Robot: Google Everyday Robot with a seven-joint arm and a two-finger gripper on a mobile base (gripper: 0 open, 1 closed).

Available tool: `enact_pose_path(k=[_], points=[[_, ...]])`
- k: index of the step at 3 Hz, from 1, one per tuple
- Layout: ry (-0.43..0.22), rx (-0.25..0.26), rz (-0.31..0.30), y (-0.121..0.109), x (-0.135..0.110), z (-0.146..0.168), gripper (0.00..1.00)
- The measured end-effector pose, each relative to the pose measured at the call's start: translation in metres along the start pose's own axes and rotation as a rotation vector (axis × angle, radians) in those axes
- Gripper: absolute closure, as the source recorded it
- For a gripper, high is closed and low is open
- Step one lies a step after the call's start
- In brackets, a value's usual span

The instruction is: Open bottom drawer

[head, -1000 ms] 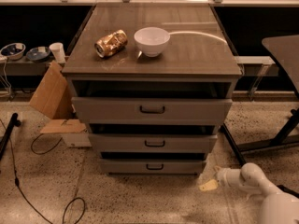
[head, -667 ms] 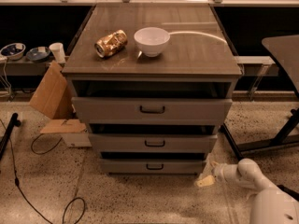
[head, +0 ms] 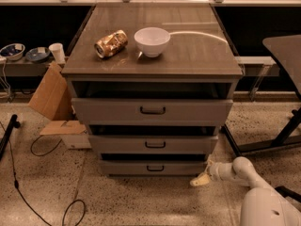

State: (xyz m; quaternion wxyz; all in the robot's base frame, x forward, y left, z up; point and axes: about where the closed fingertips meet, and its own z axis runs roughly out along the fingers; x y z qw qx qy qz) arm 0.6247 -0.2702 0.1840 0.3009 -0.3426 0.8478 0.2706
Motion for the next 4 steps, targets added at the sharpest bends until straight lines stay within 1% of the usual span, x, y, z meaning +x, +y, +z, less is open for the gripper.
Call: enact_pose_path(k=[1,2,3,4], points=[[0.009,-0.025,-0.024,0.006,-0.001,0.005,0.00],[0.009,-0.025,-0.024,0.005,0.000,0.004,0.00],[0.043,-0.061,-0.032,0.013,0.011,0.000,0.00],[0.048,-0.066,-0.034,0.012,0.012,-0.002,0.00]])
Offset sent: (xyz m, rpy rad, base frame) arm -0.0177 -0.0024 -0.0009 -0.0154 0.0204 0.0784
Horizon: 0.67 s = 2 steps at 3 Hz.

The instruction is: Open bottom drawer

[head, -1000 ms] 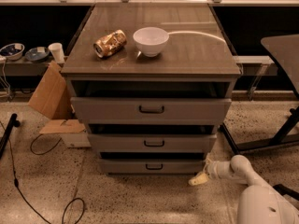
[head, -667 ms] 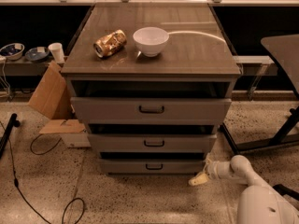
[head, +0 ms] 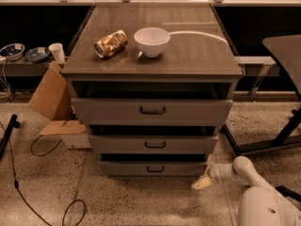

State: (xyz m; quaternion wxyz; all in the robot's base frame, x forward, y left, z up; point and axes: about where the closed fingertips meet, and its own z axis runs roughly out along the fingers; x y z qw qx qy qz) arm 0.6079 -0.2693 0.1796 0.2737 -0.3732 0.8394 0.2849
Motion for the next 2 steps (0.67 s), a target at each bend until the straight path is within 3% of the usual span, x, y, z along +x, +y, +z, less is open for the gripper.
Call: enact_pose_path(k=[2], points=[[0.044,-0.034,-0.026,0.0029,0.0071,-0.0005,0.00]])
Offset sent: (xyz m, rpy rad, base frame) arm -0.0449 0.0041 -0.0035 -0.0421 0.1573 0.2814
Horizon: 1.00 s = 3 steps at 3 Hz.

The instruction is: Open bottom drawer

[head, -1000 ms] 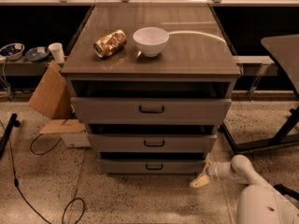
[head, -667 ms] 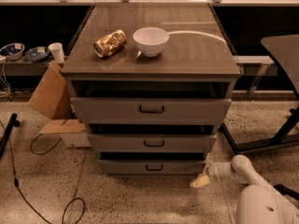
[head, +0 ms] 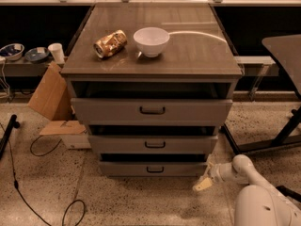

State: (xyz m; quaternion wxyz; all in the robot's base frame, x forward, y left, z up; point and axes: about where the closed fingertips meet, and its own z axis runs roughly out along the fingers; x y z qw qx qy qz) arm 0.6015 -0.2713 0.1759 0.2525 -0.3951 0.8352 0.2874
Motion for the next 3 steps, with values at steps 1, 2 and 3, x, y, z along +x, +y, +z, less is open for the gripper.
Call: enact_pose_path(k=[1,2,3], points=[[0.027,-0.022,-0.009,0.0026,0.0037,0.0003,0.00],[0.059,-0.048,-0.017,0.0066,0.0069,-0.0006,0.00],[0.059,-0.048,-0.017,0.0050,0.0084,-0.0026,0.00]])
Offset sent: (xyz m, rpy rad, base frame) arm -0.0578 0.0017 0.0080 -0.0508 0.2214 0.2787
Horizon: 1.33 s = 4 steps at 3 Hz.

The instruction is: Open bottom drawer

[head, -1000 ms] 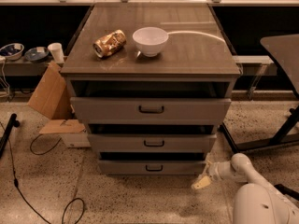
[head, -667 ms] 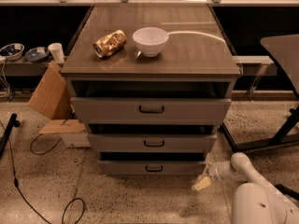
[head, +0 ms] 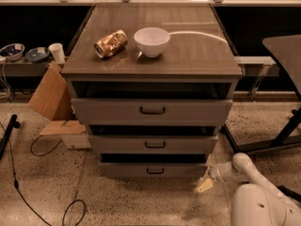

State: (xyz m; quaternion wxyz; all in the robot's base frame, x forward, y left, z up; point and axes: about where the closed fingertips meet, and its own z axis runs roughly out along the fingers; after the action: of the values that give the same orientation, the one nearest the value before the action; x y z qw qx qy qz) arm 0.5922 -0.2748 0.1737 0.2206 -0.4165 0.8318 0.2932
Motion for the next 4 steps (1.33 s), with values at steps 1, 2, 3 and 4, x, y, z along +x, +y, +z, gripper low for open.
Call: enact_pose_path(k=[1,2,3,4], points=[[0.037,-0.029,-0.003,0.006,0.005,-0.003,0.00],[0.074,-0.061,-0.007,0.013,0.010,-0.007,0.14],[0.110,-0.104,-0.011,0.023,0.017,-0.013,0.37],[0.110,-0.104,-0.011,0.019,0.021,-0.018,0.59]])
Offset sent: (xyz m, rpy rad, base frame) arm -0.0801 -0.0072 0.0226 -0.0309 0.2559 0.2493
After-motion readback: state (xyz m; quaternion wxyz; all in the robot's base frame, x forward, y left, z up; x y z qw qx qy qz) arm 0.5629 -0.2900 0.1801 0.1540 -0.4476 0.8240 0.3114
